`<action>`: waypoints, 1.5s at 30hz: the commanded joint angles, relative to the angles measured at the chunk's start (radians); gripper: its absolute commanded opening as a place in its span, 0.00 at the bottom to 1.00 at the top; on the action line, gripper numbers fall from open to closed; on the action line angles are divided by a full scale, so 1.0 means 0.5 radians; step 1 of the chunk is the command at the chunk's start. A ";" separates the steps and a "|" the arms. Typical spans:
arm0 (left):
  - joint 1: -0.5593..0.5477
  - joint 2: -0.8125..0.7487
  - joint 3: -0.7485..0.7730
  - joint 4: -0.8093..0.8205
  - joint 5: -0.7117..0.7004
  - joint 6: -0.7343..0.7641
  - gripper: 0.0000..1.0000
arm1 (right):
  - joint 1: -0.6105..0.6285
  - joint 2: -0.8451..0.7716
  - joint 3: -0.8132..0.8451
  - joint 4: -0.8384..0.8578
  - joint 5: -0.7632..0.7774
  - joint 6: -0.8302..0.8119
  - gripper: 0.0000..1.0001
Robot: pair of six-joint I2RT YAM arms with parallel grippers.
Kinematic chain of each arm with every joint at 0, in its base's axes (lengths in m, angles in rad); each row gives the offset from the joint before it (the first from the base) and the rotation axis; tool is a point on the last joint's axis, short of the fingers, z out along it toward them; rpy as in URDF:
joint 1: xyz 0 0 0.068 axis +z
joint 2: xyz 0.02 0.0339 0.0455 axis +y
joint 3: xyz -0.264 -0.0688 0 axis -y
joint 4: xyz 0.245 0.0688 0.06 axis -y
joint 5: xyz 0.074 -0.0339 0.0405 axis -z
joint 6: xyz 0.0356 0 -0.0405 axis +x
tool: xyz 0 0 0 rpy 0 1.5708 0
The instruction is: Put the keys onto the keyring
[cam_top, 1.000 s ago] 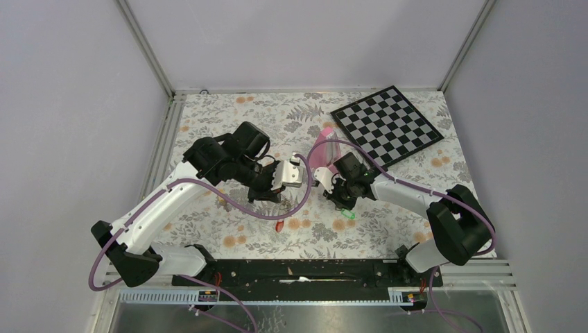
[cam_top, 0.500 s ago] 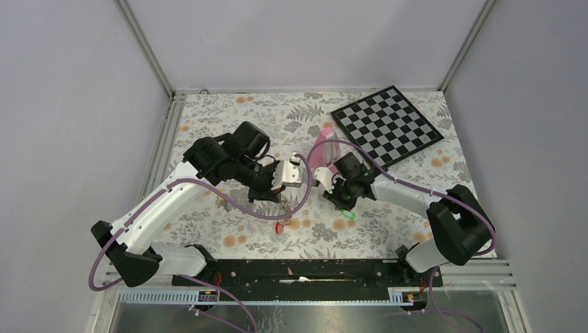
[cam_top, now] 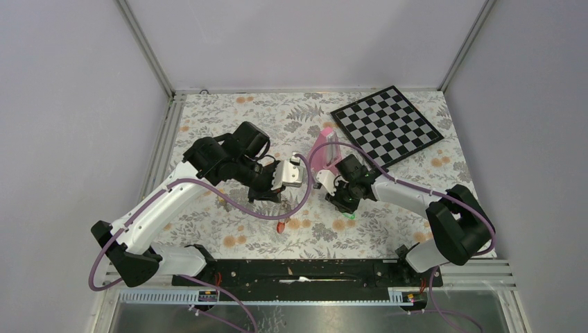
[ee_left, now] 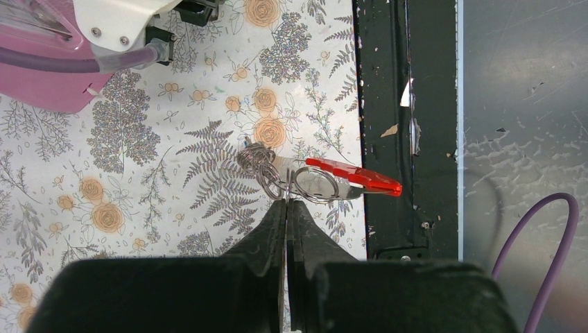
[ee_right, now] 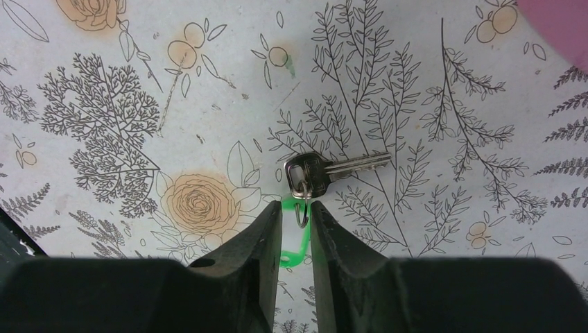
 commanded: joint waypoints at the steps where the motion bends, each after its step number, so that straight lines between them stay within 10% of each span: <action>1: -0.007 -0.054 0.040 0.062 0.079 0.039 0.00 | -0.012 -0.007 -0.014 -0.028 0.023 -0.012 0.28; 27: -0.007 -0.074 0.027 0.081 0.055 0.021 0.00 | -0.017 0.024 0.039 -0.058 -0.012 -0.017 0.00; 45: -0.006 0.124 0.120 0.425 0.144 -0.149 0.00 | -0.146 -0.472 0.424 -0.421 -0.568 -0.240 0.00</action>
